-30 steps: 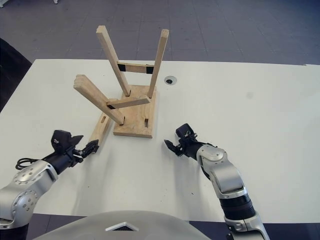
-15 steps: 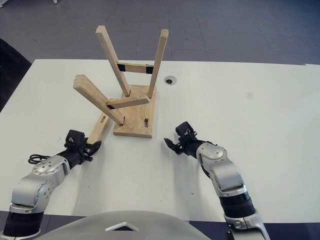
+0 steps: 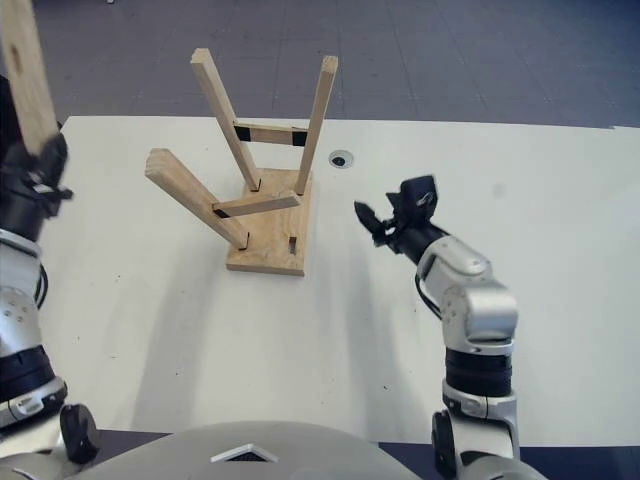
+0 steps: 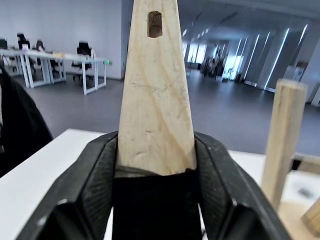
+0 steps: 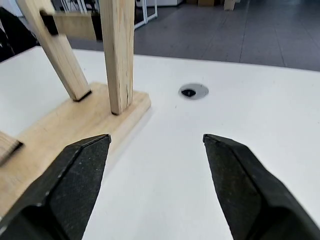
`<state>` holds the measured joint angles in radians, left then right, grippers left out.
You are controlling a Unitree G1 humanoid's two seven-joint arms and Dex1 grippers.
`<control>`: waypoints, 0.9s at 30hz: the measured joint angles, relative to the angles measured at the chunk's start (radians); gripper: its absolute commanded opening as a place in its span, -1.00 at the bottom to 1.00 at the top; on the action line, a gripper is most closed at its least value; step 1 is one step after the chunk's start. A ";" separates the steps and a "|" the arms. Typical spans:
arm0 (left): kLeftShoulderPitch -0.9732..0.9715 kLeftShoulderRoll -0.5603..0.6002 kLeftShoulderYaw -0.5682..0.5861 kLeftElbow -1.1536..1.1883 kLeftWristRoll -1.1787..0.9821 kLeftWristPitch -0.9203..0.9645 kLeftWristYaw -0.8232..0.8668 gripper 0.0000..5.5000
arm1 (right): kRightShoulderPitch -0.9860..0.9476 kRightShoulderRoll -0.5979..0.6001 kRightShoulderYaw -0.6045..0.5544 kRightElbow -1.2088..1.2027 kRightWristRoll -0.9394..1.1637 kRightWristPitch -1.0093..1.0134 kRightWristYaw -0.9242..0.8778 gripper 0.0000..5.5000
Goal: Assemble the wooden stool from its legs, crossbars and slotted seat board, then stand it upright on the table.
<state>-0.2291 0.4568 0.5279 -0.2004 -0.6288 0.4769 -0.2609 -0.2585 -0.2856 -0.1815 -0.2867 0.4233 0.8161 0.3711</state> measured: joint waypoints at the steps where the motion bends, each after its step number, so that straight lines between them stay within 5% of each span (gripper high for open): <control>1: -0.051 0.022 0.027 -0.004 -0.092 0.039 -0.026 -0.25 | -0.053 0.004 -0.056 -0.007 0.074 0.038 -0.001 0.24; 4: -0.210 0.139 0.066 -0.027 -0.382 0.224 -0.066 -0.25 | -0.219 0.005 -0.182 -0.026 0.289 0.152 -0.008 0.24; 10: -0.391 0.396 -0.007 -0.136 -0.900 0.539 -0.147 -0.25 | -0.460 -0.007 -0.246 -0.013 0.640 0.315 -0.034 0.35; 17: -0.339 0.401 -0.125 -0.173 -0.987 0.573 -0.157 -0.25 | -0.534 -0.037 -0.221 0.066 0.896 0.368 0.009 0.80; 27: -0.274 0.342 -0.218 -0.220 -1.017 0.531 -0.144 -0.25 | -0.561 -0.009 -0.086 0.112 0.953 0.331 0.047 0.80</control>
<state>-0.5031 0.7989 0.3101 -0.4203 -1.6456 1.0079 -0.4052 -0.8195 -0.2950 -0.2671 -0.1746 1.3761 1.1470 0.4183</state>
